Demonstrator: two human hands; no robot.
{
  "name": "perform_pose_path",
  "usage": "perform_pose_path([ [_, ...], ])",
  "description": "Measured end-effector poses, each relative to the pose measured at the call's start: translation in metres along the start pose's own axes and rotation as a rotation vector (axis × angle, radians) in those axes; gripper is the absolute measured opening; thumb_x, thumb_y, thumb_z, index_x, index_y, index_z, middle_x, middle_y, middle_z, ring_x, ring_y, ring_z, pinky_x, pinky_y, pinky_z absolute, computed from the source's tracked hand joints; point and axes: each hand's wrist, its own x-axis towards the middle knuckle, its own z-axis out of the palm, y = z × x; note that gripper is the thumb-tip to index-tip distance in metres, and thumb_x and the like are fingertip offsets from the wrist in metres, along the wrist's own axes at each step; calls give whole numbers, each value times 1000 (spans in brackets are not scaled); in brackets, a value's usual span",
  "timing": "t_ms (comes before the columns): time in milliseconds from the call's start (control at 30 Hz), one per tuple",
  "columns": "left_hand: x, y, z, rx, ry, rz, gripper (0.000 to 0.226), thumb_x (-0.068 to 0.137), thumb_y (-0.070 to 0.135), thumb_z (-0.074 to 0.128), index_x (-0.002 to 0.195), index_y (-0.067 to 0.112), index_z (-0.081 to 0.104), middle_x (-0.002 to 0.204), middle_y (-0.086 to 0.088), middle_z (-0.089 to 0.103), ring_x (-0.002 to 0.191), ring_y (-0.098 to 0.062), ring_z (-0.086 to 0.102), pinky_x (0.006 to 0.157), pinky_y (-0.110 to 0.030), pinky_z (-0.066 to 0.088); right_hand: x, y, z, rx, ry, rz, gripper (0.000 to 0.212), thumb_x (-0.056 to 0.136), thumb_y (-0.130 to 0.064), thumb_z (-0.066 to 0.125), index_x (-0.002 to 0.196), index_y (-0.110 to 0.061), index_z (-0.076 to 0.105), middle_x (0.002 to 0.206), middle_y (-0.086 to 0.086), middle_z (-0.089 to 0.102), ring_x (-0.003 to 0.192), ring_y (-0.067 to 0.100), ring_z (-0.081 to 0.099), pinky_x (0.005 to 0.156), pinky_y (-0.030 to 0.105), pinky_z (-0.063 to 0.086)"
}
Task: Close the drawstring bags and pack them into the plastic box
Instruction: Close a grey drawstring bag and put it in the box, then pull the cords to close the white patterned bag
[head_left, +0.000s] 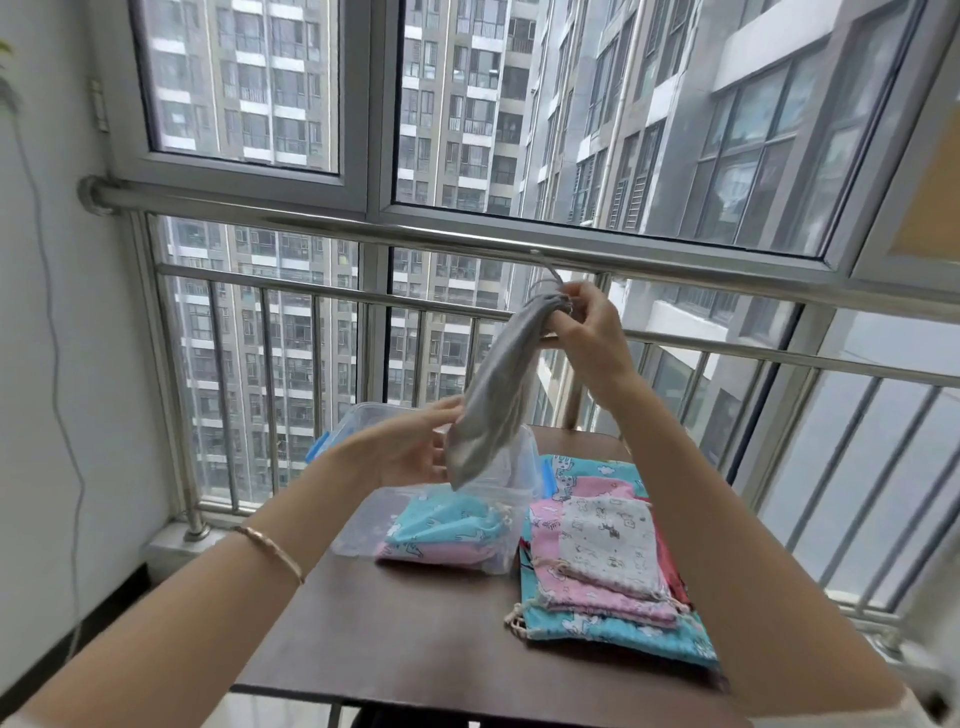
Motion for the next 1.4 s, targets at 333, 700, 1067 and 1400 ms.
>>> perform_pose_path([
  [333,27,23,-73,697,306,-134,34,91,23,60,126,24,59,116,0,64,106,-18,59,78,-37,55,4,80,-2,-795,-595,229,19,88,5,55,98,-9,63,86,1,56,71,8,49,58,16,43],
  [700,65,-11,-67,1618,209,-513,46,95,8,47,138,24,50,142,-2,48,114,-22,57,86,-24,49,11,119,59,-1127,-1151,536,32,87,-24,48,87,-5,73,105,6,66,95,21,60,84,30,44],
  [1067,103,-26,-73,1258,-30,-897,38,88,22,62,123,8,63,125,-9,62,114,-25,62,100,-46,48,-2,153,88,-1276,-1165,746,45,99,-32,34,134,-8,50,121,12,56,98,25,60,79,30,45],
  [1400,109,-4,10,1119,312,-22,30,95,25,54,106,-1,64,91,-10,67,76,-18,62,77,-32,58,14,112,30,-756,-610,493,32,97,-21,52,95,7,68,89,18,72,72,21,68,78,37,60],
])
